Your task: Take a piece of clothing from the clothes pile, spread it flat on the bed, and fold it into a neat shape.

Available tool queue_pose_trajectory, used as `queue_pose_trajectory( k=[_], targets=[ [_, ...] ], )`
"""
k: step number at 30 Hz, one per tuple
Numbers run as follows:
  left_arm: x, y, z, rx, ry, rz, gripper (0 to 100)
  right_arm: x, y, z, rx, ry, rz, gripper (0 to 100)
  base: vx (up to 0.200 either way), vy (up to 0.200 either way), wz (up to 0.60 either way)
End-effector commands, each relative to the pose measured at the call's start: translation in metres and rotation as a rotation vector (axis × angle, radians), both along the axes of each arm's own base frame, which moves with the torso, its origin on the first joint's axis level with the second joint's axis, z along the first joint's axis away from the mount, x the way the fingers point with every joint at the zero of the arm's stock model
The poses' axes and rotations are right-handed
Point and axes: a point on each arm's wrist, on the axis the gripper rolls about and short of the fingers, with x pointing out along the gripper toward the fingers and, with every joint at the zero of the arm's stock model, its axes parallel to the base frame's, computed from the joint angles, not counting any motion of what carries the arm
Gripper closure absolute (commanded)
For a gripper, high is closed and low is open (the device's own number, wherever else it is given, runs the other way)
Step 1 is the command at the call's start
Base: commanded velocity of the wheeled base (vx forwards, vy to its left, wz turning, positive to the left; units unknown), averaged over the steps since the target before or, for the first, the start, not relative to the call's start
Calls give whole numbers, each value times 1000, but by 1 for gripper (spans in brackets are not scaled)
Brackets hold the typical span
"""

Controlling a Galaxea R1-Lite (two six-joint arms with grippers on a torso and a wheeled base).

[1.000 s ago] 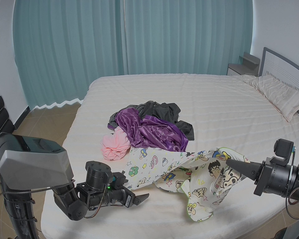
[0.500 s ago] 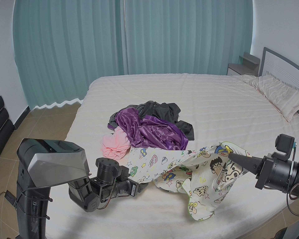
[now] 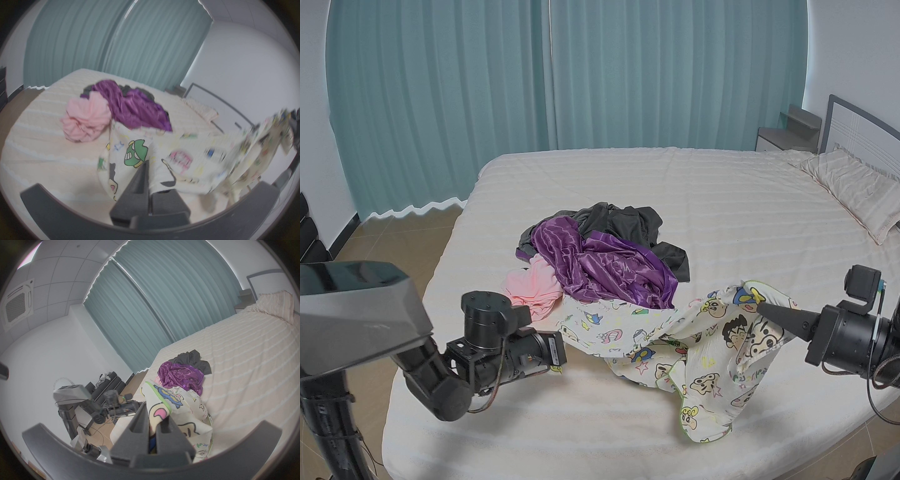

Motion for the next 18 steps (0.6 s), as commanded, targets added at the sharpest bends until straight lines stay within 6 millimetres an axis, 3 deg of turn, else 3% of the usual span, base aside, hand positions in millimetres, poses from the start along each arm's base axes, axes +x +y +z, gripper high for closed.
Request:
queue_pose_trajectory(
  k=[1, 5, 8, 12, 18],
  targets=[
    [-51, 20, 104, -214, -187, 101, 100, 45, 21, 8, 60, 64, -67, 100, 0, 0, 0],
    [-77, 17, 148, -270, -276, 102, 100, 55, 31, 42, 144, -20, -71, 100, 0, 0, 0],
    [-100, 4, 184, -327, -329, 60, 100, 52, 39, 66, 199, -83, -36, 100, 0, 0, 0],
    [-124, -12, 226, -380, -362, 26, 100, 45, 49, 84, 240, -132, -12, 100, 0, 0, 0],
    [-124, -11, 228, -342, -372, 126, 100, 39, 47, 88, 268, -161, -18, 100, 0, 0, 0]
  ],
)
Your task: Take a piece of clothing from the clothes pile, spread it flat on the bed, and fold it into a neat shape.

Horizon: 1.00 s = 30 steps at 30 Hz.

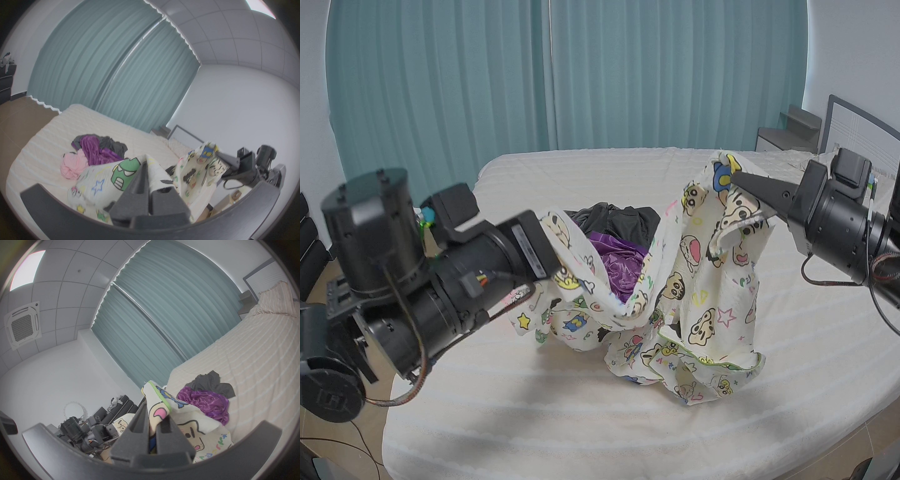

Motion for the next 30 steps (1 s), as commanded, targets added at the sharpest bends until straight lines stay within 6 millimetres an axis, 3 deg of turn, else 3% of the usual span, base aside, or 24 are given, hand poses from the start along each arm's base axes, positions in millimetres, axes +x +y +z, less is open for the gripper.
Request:
queue_pose_trajectory(
  k=[1, 3, 4, 6, 7, 14, 21, 30],
  targets=[
    [-21, 9, 29, -69, -70, 17, 100, -5, 4, 3, 33, -20, 23, 100, 0, 0, 0],
    [-22, 11, 22, -56, -52, 20, 100, -7, 4, -8, 8, 9, 31, 100, 0, 0, 0],
    [-23, 14, 3, -26, 1, 23, 100, -11, 2, -35, -53, 76, 59, 100, 0, 0, 0],
    [-24, 14, 2, -24, 5, 23, 100, -11, 2, -36, -56, 80, 62, 100, 0, 0, 0],
    [-26, 16, -14, -14, 51, 21, 100, -15, -1, -50, -75, 114, 94, 100, 0, 0, 0],
    [-34, 19, -47, -4, 174, -41, 100, -24, -1, -81, -35, 233, 209, 100, 0, 0, 0],
    [-37, 15, -51, -100, 255, -84, 100, -34, 1, -88, -31, 225, 262, 100, 0, 0, 0],
    [-36, 8, -59, -82, 287, -104, 100, -34, 2, -89, -37, 219, 261, 100, -22, 0, 0]
  ],
)
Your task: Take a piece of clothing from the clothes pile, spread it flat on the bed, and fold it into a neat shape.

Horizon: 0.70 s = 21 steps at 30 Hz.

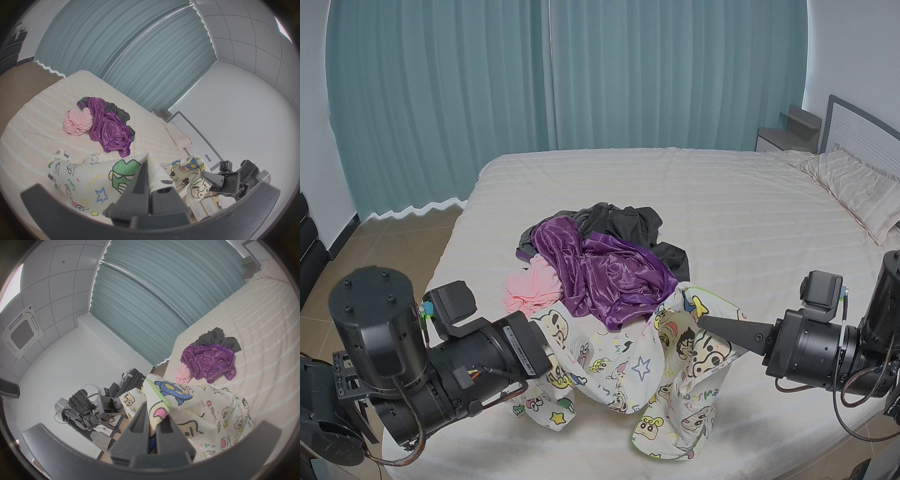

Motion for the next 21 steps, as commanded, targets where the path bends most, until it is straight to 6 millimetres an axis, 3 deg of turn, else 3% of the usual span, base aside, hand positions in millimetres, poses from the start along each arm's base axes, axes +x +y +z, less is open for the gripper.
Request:
queue_pose_trajectory(
  k=[1, 5, 8, 12, 21],
  targets=[
    [1, -3, -2, 7, 4, 0, 100, 0, 0, 1, 1, -5, -4, 100, -200, 0, 0],
    [0, -1, 1, -1, -6, 2, 100, 1, -3, 6, 6, -29, -32, 100, -200, 0, 0],
    [-2, 1, 5, -12, -16, 2, 100, -8, -16, 15, 19, -82, -80, 100, -200, 0, 0],
    [-3, 2, 5, -15, -18, 2, 100, -8, -29, 9, 8, -71, -115, 100, -200, 0, 0],
    [1, 0, 8, -77, 4, 17, 100, 0, -24, -1, -24, -39, -117, 100, 0, 0, 0]
  ],
)
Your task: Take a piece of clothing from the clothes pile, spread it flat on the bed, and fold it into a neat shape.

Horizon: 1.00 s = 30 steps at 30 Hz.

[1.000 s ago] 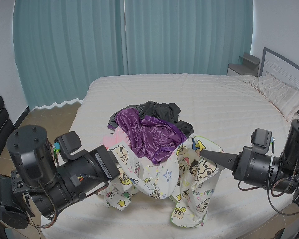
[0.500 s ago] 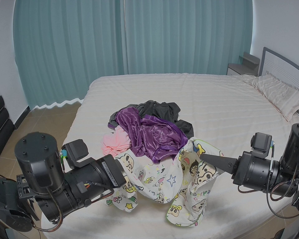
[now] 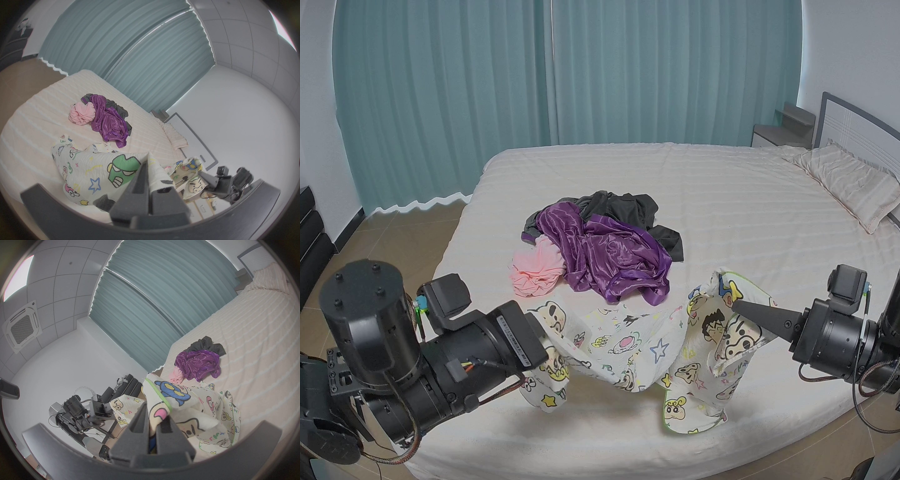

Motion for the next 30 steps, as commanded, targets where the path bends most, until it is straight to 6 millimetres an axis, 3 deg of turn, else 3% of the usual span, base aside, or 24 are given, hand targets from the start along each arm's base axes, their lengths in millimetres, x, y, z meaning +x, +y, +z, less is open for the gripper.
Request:
queue_pose_trajectory(
  k=[1, 30],
  targets=[
    [2, -1, 2, -38, 8, 4, 100, 3, 1, -4, -8, 13, -8, 100, 0, 0, 0],
    [2, -2, 3, -52, 5, -3, 100, 5, -2, 1, -15, -20, -27, 100, 0, -193, 0]
  ],
)
